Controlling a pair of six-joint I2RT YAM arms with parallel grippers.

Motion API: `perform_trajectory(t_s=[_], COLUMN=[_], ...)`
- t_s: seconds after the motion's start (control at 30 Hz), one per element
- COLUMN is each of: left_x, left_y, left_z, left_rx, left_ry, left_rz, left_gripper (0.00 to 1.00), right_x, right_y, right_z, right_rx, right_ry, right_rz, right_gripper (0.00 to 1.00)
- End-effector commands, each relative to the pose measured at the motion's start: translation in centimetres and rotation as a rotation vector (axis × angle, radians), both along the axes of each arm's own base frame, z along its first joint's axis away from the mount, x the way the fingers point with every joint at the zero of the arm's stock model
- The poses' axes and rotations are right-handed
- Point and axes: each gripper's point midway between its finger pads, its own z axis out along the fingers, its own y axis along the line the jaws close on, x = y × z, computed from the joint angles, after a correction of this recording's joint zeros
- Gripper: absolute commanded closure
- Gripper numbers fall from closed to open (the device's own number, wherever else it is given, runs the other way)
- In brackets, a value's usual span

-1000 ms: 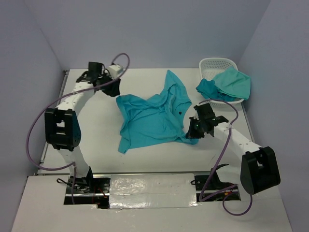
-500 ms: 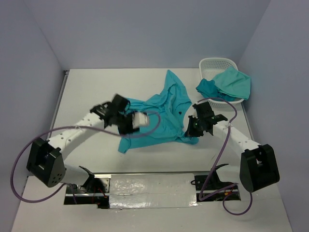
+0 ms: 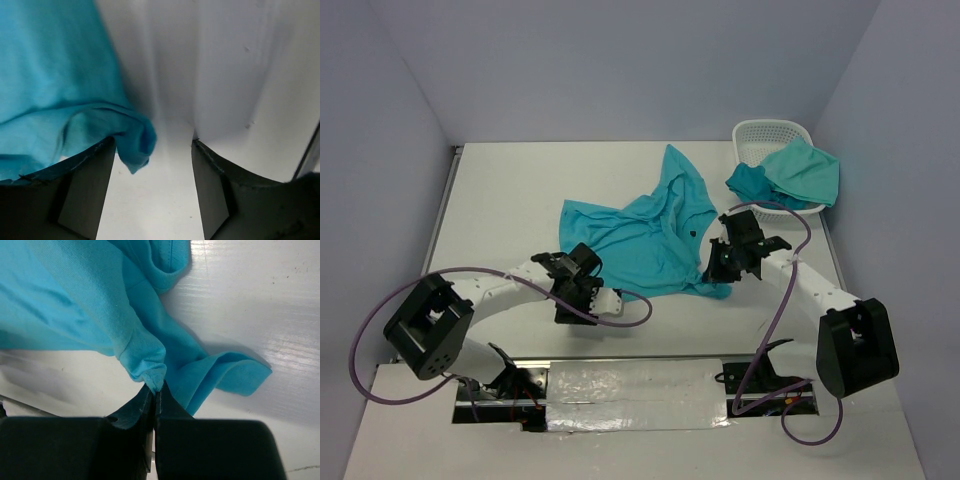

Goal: Fold and stack the t-shirts
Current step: Flatten out the tshirt

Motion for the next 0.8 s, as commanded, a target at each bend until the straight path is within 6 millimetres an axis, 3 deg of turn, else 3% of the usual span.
perform_trajectory(t_s=[0.0, 0.07, 0.1, 0.13, 0.2, 0.23, 0.27, 0.33, 0.37, 0.4, 0.43, 0.47, 0.5, 0.53, 0.57, 0.6, 0.63, 0.67, 0.7, 0.73, 0.77], left_x=[1.8, 1.8, 1.9, 2.0, 2.2, 2.3, 2.3, 2.1, 2.9, 2.4, 3.0, 4.5, 4.6, 7.0, 9.8, 10.9, 14.9, 17.6, 19.9, 24.1, 26.4], left_y=[-1.7, -1.5, -1.3, -1.1, -0.8, -0.9, -0.9, -1.2, -1.7, -1.4, -3.0, -2.0, -1.2, -2.0, 0.7, 2.0, 2.6, 4.8, 5.8, 6.6, 8.8], left_z=[0.0, -0.4, -0.7, -0.9, -1.2, -1.0, -0.9, -0.3, 0.9, 1.7, 3.8, 5.2, 5.9, 8.9, 10.1, 9.8, 13.7, 15.5, 15.8, 22.0, 24.8], left_rx=[-0.070, -0.056, -0.045, -0.031, -0.015, -0.018, -0.017, -0.032, -0.058, -0.063, -0.159, -0.219, -0.250, -0.367, -0.400, -0.387, -0.450, -0.495, -0.523, -0.620, -0.693], left_ry=[-0.059, -0.063, -0.065, -0.068, -0.076, -0.078, -0.075, -0.055, -0.061, -0.021, 0.018, 0.049, 0.125, 0.133, 0.117, 0.169, 0.077, 0.044, 0.062, -0.085, -0.138], left_rz=[0.076, 0.086, 0.097, 0.105, 0.125, 0.129, 0.134, 0.152, 0.171, 0.209, 0.222, 0.319, 0.401, 0.441, 0.564, 0.649, 0.680, 0.759, 0.843, 0.852, 0.903], left_gripper=[0.29, 0.35, 0.46, 0.46, 0.74, 0.95, 1.00, 1.00, 1.00, 1.00, 1.00, 1.00, 1.00, 1.00, 1.00, 1.00, 1.00, 1.00, 1.00, 1.00, 1.00], right_x=[1.5, 1.5, 1.5, 1.6, 1.6, 1.6, 1.6, 1.6, 1.6, 1.7, 1.8, 2.1, 3.5, 4.7, 5.9, 9.3, 11.6, 14.0, 17.5, 19.6, 22.1], right_y=[0.6, 0.7, 0.8, 0.8, 0.9, 1.0, 0.9, 0.9, 0.7, 0.5, 0.5, 0.6, 0.4, 0.4, 0.3, 0.3, -0.6, -1.6, -2.1, -3.2, -4.2], right_z=[1.3, 1.1, 1.1, 1.0, 1.1, 1.0, 0.9, 0.8, 0.7, 0.6, 0.7, 0.7, 1.9, 3.0, 3.6, 7.8, 10.1, 10.6, 17.8, 20.9, 21.3], right_rx=[0.020, 0.024, 0.025, 0.028, 0.034, 0.034, 0.032, 0.022, 0.014, 0.007, 0.004, 0.010, 0.028, 0.044, 0.052, 0.058, 0.042, -0.036, -0.058, -0.093, -0.136], right_ry=[-0.066, -0.062, -0.062, -0.059, -0.058, -0.054, -0.053, -0.051, -0.047, -0.041, -0.044, -0.039, -0.068, -0.094, -0.104, -0.207, -0.260, -0.275, -0.407, -0.465, -0.459], right_rz=[0.008, 0.008, 0.009, 0.006, 0.009, 0.011, 0.011, 0.017, 0.017, 0.013, 0.016, 0.020, 0.005, 0.003, -0.002, -0.014, -0.041, -0.046, -0.068, -0.096, -0.118], right_gripper=[1.00, 1.00, 1.00, 1.00, 1.00, 1.00, 1.00, 1.00, 1.00, 1.00, 1.00, 1.00, 1.00, 1.00, 1.00, 1.00, 1.00, 1.00, 1.00, 1.00, 1.00])
